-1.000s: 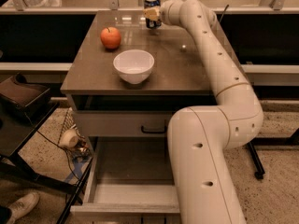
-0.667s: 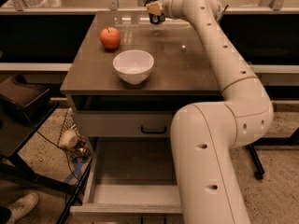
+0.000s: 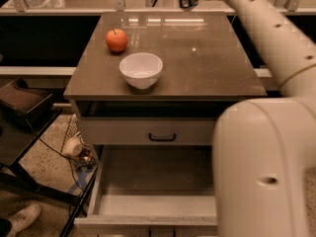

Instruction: Place pepsi can into middle drawer

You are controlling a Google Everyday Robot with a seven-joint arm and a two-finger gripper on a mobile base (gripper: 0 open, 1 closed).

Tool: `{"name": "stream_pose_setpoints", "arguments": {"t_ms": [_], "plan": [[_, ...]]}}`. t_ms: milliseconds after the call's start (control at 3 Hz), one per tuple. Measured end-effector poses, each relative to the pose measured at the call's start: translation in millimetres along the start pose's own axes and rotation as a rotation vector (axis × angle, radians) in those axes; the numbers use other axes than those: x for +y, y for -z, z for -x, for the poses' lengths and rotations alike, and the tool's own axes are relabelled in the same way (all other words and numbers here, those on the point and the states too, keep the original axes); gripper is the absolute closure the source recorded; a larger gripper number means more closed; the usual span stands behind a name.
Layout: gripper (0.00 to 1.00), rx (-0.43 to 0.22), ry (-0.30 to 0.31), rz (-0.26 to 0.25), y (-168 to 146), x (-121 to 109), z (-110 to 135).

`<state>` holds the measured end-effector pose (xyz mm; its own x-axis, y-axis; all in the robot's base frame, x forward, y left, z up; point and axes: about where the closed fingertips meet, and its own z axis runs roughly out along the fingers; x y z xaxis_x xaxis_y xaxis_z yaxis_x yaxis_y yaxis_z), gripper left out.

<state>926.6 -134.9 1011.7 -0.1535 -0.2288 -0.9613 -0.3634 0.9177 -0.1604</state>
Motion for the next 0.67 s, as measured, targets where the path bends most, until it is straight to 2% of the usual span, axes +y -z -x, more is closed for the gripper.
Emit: {"name": "stream_pose_setpoints", "arguments": {"t_ms": [333, 667], "plan": [[1.00, -0.041, -0.032, -0.109, 105.2, -34.0, 52.9], [1.00, -0.087, -0.045, -0.143, 197.6, -36.1, 81.7]]}}
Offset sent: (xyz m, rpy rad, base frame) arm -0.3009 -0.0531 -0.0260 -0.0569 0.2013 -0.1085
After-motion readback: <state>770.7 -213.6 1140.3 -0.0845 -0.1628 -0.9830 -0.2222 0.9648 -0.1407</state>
